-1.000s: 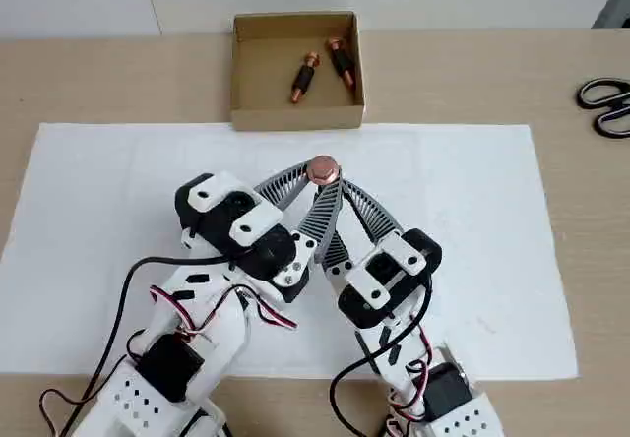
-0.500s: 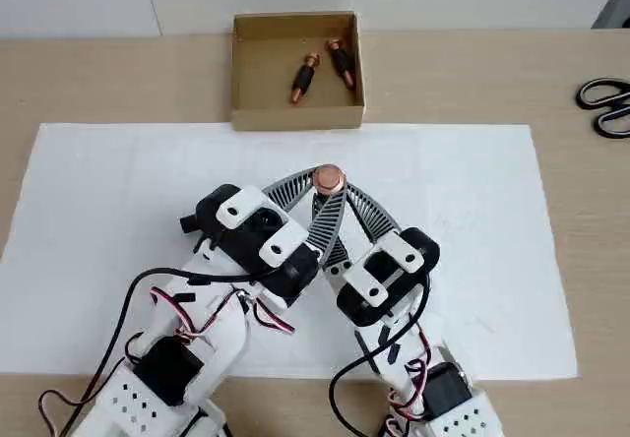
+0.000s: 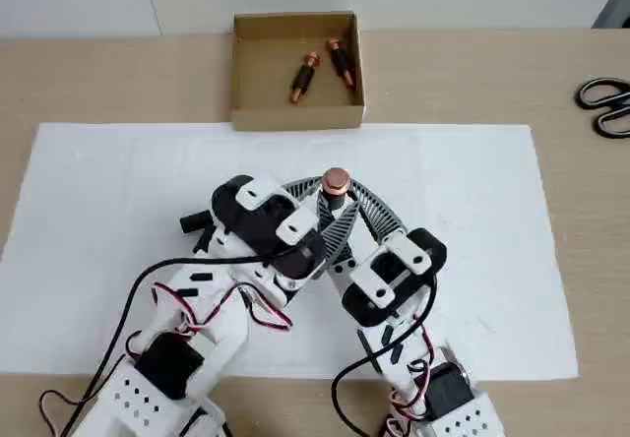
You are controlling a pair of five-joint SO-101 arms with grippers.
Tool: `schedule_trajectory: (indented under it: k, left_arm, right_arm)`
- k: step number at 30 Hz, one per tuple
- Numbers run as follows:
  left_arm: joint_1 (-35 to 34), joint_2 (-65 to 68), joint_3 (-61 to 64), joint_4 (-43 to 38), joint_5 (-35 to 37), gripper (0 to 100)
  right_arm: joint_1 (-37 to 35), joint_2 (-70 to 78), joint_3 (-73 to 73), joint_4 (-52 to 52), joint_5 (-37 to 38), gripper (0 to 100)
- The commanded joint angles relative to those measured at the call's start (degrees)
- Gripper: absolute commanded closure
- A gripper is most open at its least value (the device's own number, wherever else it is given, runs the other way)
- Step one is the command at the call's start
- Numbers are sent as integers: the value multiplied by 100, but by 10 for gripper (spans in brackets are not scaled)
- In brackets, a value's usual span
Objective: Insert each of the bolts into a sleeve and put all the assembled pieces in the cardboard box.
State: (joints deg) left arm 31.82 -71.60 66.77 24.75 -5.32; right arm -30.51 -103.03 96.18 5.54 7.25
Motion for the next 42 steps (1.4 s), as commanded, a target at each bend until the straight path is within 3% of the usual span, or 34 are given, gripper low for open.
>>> schedule_trajectory:
  k: [1,10,15,17,19,21,24,27,35,42]
  left_arm:
    - [-475,-53,-453,9,-9,838]
    - [-1670,-308,-1191,44,35,848]
    - [-1908,-1503,-831,53,246,999]
    - [-2057,-2066,-365,53,229,987]
    - [-2242,-2699,92,149,237,994]
    - [-2444,-3288,593,440,237,994]
    - [-2892,-3226,866,677,264,994]
    - [-3147,-3253,1059,527,308,994]
    - [-3191,-3262,1903,-44,404,994]
    - [-3200,-3262,2097,-501,396,994]
  right_arm:
    - [57,-92,26,-136,-26,995]
    - [84,-92,35,-92,-167,995]
    - [101,-92,35,-66,-1609,995]
    - [198,-92,35,92,-1705,995]
    - [391,-84,-70,189,-1556,995]
    - [655,-75,-510,593,-905,995]
    - [1095,-57,-1178,1578,-18,995]
    - [1446,180,-1609,2088,369,995]
    - [2026,3046,-3578,2035,413,995]
    - [2070,6571,-5512,400,422,995]
